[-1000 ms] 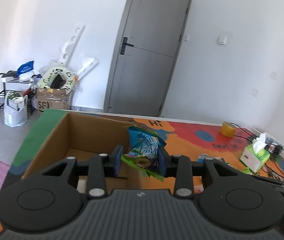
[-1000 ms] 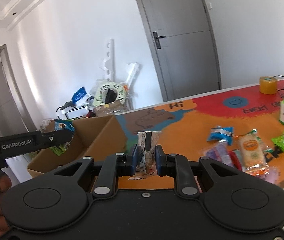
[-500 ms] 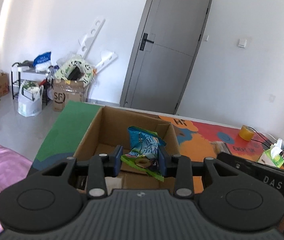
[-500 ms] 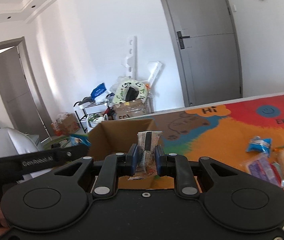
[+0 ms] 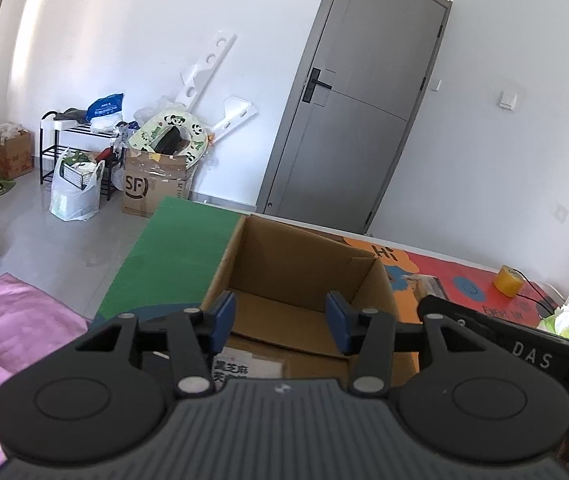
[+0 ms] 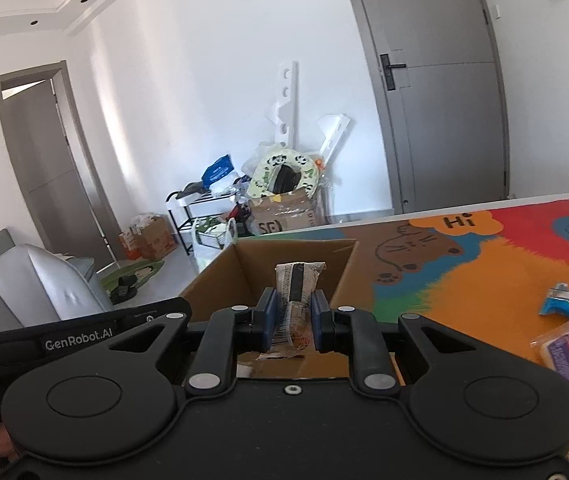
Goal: Organize snacks
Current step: 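Open both grippers to release the packets into the box, then move both tools back over the remaining snacks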
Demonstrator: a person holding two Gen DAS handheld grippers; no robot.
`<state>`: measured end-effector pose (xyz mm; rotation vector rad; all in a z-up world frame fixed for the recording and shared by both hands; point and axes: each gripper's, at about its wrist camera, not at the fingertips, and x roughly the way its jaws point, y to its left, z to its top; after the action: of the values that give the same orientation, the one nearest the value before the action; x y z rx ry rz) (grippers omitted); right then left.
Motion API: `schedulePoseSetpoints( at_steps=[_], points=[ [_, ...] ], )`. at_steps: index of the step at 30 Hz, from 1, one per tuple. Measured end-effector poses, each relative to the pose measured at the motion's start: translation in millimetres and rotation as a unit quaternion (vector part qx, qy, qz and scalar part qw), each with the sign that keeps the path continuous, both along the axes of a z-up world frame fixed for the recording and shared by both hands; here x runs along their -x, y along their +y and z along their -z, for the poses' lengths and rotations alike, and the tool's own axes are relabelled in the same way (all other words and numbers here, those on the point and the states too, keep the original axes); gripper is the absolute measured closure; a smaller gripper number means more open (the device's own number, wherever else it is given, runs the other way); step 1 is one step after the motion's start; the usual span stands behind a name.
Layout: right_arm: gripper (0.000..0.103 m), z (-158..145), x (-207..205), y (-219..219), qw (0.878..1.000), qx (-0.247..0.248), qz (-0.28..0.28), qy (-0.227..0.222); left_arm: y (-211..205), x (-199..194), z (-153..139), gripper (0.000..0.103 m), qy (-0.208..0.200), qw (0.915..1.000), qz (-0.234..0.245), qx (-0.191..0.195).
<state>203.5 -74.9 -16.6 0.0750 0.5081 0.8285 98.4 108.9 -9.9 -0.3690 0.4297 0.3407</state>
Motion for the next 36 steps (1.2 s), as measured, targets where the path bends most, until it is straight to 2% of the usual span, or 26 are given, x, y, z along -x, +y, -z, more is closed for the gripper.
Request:
schedulePoseSetpoints(
  at_steps=[3,8,10,12,19,22,29,36],
  points=[
    [0.074,-0.1,-1.6,1.4,1.0,-0.003,0.0,0.01,2.1,1.5,0.0,0.053,0.0,1.0,-0.002,0.001],
    [0.069,-1.2,0.5,-12.9,1.0,0.001,0.019,0.011,-2.1,-1.8,-0.2,0.041,0.006,1.0,-0.006,0.002],
    [0.065,-0.4,1.3,-21.7,0.999,0.004,0.031,0.012,-6.7,-2.9,-1.1,0.032,0.006,1.0,-0.005,0.002],
    [0.057,1.2,3.3,-31.4,0.999,0.006,0.042,0.012,-12.2,-3.9,-1.5,0.028,0.005,1.0,-0.004,0.0],
    [0.045,10.1,6.1,-66.6,0.997,0.018,0.078,0.021,-31.4,-9.0,-0.2,0.019,0.012,0.9998,0.015,-0.002],
    [0.036,13.1,8.5,-83.0,0.995,0.021,0.093,0.025,-41.1,-12.7,2.2,0.018,0.018,0.9995,0.024,-0.005],
    [0.03,21.5,9.1,-117.9,0.991,0.02,0.129,0.039,-66.3,-20.9,3.1,0.017,0.025,0.9982,0.053,-0.013],
    [0.017,25.4,10.1,-148.4,0.986,0.019,0.161,0.04,-87.5,-28.3,4.3,0.013,0.03,0.9966,0.074,-0.019]
  ],
)
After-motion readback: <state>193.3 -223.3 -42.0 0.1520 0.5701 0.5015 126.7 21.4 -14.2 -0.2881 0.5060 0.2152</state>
